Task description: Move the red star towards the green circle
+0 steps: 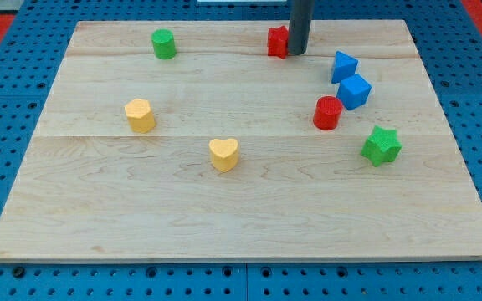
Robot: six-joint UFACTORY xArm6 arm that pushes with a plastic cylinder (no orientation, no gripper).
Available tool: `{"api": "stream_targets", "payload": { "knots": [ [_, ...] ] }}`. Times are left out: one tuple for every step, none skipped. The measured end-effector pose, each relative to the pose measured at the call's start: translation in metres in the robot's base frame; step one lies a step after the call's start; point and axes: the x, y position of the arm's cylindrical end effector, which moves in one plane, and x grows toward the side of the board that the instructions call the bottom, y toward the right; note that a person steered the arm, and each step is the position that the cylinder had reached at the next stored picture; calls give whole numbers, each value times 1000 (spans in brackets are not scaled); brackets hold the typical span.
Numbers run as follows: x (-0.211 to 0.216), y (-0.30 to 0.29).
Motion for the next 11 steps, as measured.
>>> {"api": "stream_targets", "payload": {
  "knots": [
    [0, -15],
    [0, -26],
    [-13, -1],
    [-31, 8],
    [-34, -11],
    [-34, -44],
    [-33, -67],
    [-33, -73],
    [-33, -78],
    [-33, -84],
    [-33, -90]
  ]
}}
